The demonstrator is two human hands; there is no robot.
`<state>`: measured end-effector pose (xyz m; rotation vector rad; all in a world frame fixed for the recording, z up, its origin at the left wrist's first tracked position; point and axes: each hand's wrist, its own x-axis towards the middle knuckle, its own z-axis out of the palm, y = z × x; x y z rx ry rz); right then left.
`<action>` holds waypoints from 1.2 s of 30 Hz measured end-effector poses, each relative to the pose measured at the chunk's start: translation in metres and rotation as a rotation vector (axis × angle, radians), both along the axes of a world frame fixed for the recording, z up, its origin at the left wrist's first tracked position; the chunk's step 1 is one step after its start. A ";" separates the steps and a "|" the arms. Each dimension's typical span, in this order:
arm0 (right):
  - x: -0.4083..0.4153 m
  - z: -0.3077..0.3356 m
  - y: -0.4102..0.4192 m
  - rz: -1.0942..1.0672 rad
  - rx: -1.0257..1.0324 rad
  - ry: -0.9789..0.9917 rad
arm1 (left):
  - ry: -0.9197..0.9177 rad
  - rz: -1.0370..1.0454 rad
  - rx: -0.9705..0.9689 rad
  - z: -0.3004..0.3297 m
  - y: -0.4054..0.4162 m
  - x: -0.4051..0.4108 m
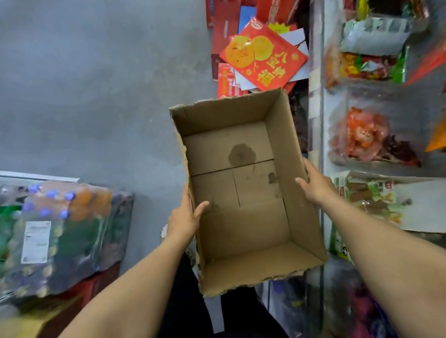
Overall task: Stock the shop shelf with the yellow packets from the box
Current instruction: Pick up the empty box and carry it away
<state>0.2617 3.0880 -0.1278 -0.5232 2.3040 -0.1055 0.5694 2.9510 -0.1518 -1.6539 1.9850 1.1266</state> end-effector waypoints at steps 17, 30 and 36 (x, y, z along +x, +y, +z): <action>0.050 0.015 -0.037 0.049 -0.053 0.019 | 0.007 0.094 -0.004 0.015 -0.054 0.062; 0.125 0.063 -0.141 0.068 -0.162 0.011 | 0.073 0.062 -0.111 0.075 -0.179 0.151; 0.137 0.085 -0.200 0.098 -0.252 0.042 | 0.160 0.055 -0.181 0.102 -0.246 0.168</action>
